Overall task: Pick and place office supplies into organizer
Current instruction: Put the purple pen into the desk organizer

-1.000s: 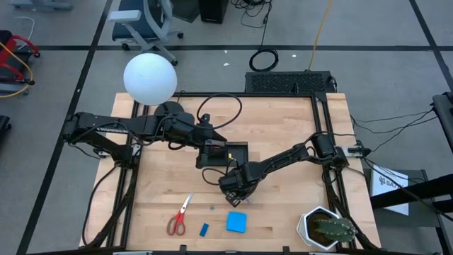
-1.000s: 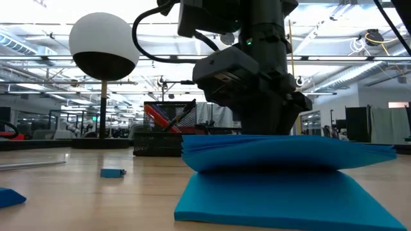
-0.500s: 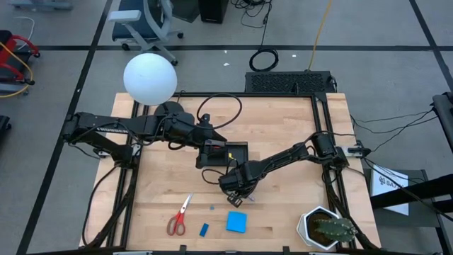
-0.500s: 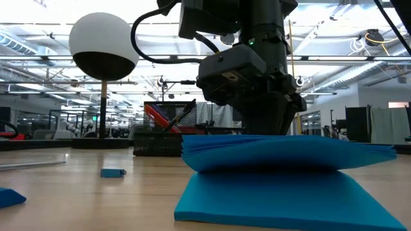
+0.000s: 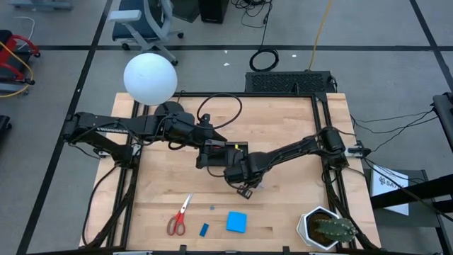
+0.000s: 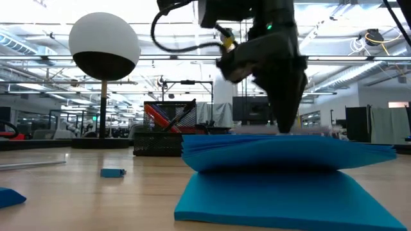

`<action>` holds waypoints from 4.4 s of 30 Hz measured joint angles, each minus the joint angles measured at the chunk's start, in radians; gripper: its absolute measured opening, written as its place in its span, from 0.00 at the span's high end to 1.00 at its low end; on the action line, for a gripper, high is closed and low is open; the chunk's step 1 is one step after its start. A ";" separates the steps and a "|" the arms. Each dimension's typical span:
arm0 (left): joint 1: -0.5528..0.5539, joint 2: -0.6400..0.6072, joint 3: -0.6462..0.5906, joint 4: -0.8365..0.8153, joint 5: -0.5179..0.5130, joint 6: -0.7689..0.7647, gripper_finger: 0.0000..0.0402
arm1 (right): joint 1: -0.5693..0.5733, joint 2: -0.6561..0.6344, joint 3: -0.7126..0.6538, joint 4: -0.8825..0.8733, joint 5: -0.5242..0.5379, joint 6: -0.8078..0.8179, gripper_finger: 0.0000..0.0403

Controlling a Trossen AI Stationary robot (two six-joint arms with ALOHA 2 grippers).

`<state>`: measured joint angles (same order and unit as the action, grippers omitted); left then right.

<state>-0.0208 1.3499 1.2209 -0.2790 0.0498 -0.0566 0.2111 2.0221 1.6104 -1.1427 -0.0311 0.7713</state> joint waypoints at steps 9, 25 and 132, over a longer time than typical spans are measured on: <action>0.000 0.000 0.000 0.000 0.000 0.000 0.54 | 0.006 -0.195 -0.098 -0.054 0.038 0.049 0.96; 0.034 0.000 0.000 0.015 -0.029 0.000 0.54 | -0.008 -0.736 -0.661 0.639 0.166 0.304 0.96; 0.131 0.124 0.000 0.649 0.029 -0.959 0.92 | -0.139 -1.077 -0.882 1.606 0.078 -0.315 0.76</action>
<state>0.1104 1.4734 1.2213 0.3695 0.0788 -1.0153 0.0719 0.9454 0.7288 0.4636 0.0465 0.4564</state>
